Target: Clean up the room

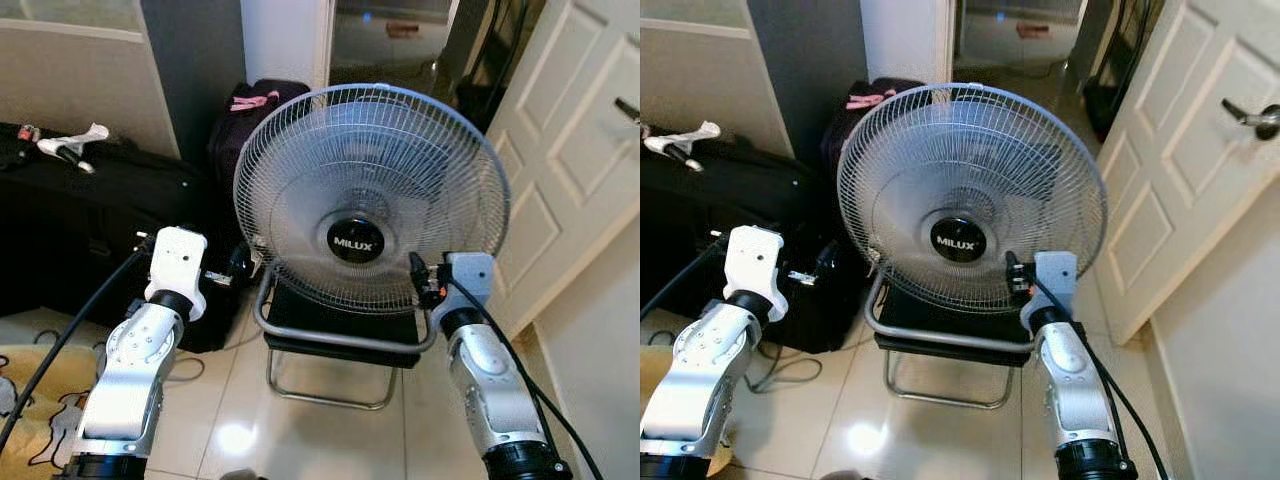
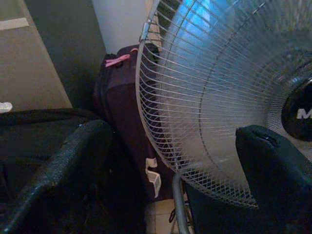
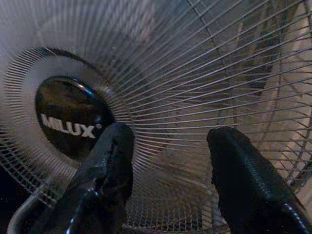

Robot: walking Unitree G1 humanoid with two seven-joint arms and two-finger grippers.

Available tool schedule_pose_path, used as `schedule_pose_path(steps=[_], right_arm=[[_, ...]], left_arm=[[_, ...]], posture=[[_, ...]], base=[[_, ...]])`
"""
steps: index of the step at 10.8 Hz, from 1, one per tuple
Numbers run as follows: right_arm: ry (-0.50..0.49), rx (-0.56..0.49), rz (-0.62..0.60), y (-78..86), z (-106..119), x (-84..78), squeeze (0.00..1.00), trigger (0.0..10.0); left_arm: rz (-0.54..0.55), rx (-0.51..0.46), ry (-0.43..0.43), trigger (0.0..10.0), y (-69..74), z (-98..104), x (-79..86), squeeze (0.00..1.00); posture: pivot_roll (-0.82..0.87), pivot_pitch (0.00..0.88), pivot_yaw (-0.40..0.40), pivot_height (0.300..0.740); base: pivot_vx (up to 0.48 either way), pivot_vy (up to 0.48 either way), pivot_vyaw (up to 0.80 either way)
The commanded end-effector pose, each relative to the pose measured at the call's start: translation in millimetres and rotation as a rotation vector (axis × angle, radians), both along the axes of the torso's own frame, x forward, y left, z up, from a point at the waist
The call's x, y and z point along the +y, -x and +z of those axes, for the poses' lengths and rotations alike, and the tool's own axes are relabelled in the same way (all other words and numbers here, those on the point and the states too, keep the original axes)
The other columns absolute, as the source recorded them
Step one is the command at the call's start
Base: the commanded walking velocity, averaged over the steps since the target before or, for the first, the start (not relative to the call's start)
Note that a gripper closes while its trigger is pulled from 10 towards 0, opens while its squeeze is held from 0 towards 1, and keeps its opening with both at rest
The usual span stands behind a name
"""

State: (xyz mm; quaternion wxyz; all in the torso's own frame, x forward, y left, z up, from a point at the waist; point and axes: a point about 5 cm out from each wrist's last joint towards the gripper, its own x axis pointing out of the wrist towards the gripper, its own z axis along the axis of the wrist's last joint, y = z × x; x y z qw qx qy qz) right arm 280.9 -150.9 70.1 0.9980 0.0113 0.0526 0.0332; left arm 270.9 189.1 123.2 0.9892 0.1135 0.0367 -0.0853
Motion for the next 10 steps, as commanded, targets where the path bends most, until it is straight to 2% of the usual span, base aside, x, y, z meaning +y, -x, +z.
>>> schedule_pose_path(steps=[1,8,10], right_arm=[[0.007,0.002,-0.009,0.2,0.5,-1.5,0.00,10.0],[0.007,0.002,-0.009,0.2,0.5,-1.5,0.00,10.0],[0.022,-0.028,-0.015,2.4,2.4,-4.8,0.00,10.0]], left_arm=[[-0.008,0.008,-0.007,10.0,0.8,-1.7,-0.3,1.00],[-0.008,0.008,-0.007,10.0,0.8,-1.7,-0.3,1.00],[-0.066,0.000,-0.050,10.0,1.5,2.1,-3.4,1.00]], posture=[[-0.02,0.000,-0.040,0.740],[-0.02,0.000,-0.040,0.740],[0.00,0.000,-0.070,0.740]], base=[[0.000,0.000,0.00],[0.000,0.000,0.00],[0.000,0.000,0.00]])
